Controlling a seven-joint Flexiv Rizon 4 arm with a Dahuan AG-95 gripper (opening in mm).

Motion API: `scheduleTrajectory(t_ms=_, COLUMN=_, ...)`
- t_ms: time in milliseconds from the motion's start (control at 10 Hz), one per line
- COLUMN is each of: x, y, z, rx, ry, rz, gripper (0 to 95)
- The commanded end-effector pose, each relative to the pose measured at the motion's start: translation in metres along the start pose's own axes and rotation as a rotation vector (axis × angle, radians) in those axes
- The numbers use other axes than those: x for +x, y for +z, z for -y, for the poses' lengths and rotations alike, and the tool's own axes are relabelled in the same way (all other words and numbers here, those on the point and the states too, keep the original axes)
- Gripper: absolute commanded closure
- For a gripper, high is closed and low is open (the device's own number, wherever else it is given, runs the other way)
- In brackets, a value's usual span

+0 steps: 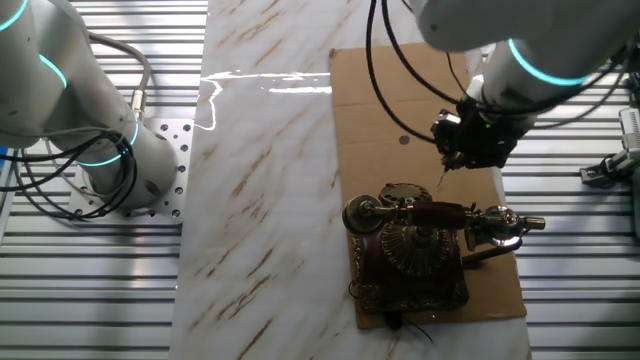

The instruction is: Dial a number on an old rotary phone

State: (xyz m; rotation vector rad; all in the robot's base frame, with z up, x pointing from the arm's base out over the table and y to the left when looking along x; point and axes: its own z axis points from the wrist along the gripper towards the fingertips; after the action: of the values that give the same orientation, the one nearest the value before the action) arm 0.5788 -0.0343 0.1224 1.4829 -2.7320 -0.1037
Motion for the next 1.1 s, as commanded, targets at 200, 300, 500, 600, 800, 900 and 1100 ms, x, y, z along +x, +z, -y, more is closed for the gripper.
scheduleTrajectory(t_ms=200, x=0.008, y=-0.003, z=-0.013, rx=0.013, ry=0.029, rz=0.016, gripper=95.0)
scheduleTrajectory(t_ms=300, x=0.01, y=-0.003, z=-0.017, rx=0.015, ry=0.024, rz=0.016, gripper=95.0)
scheduleTrajectory(t_ms=500, x=0.012, y=0.001, z=-0.022, rx=0.018, ry=0.013, rz=0.009, gripper=95.0)
scheduleTrajectory(t_ms=600, x=0.011, y=0.002, z=-0.023, rx=0.017, ry=0.003, rz=0.005, gripper=95.0)
scheduleTrajectory(t_ms=800, x=0.01, y=0.002, z=-0.023, rx=0.009, ry=-0.011, rz=0.0, gripper=95.0)
scheduleTrajectory(t_ms=900, x=0.009, y=0.003, z=-0.024, rx=0.005, ry=-0.023, rz=0.003, gripper=95.0)
scheduleTrajectory(t_ms=1100, x=0.008, y=0.004, z=-0.025, rx=0.008, ry=-0.026, rz=-0.008, gripper=95.0)
